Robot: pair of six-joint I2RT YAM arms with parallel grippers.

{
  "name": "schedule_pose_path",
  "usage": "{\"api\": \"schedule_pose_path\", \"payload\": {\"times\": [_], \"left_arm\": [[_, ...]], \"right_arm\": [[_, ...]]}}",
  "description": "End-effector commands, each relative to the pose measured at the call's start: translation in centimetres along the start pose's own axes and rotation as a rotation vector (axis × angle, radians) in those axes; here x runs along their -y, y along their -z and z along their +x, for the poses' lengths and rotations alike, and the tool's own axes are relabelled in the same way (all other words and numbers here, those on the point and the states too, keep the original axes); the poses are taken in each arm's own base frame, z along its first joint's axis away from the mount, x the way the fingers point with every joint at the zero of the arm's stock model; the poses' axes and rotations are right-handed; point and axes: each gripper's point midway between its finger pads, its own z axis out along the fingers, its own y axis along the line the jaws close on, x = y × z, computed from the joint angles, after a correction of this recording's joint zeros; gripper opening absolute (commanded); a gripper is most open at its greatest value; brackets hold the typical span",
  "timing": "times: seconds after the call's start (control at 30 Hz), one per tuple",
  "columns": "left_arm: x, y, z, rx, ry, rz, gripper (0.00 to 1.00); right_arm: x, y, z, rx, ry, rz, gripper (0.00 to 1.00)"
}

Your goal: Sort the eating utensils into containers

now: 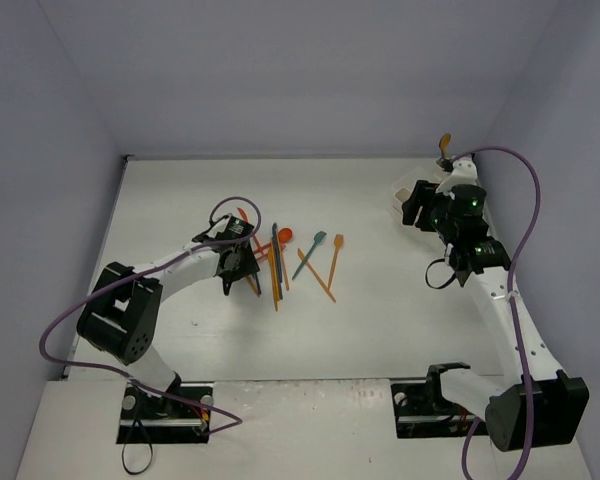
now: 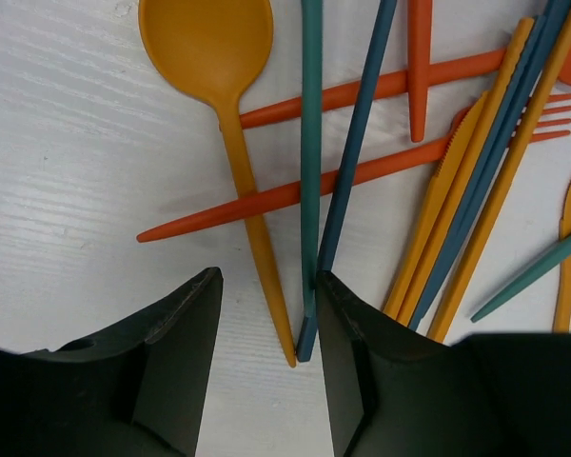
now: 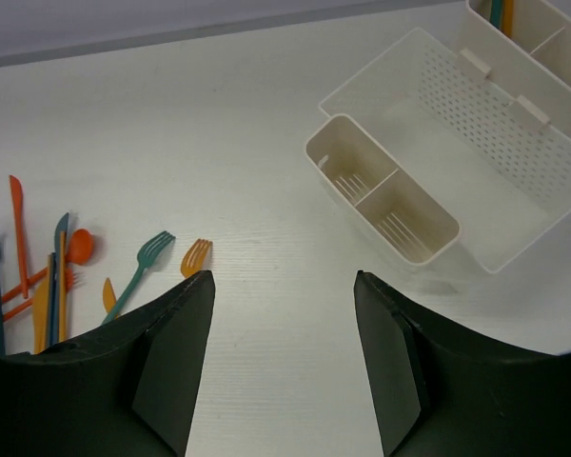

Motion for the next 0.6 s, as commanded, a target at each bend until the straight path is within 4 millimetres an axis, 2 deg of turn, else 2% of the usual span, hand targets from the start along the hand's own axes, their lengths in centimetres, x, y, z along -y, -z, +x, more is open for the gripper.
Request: {"api": "schedule_pose_path", "payload": {"times": [0.0, 0.27, 0.4, 0.57], "left_arm": [[0.9, -0.4, -1.6, 0.080, 0.062, 0.008, 0.39], [0.1, -1.2, -1.4, 0.088, 0.067, -0.028, 0.34], [-0.3, -1.7, -0.8, 0.074, 0.062, -0.042, 0.32], [-0.8, -2.1, 0.2, 0.038, 0.058, -0.048, 0.25]], "right_arm": [[-1.3, 0.4, -0.9, 0.049, -0.020, -0.069, 0.58], [-1.4, 0.6, -0.4, 0.039, -0.013, -0.080, 0.59], [-1.7, 0.6, 0.0, 0.030, -0.014, -0.090, 0.59], [-1.8, 0.6, 0.3, 0.021, -0.023, -0.098, 0.59]]}}
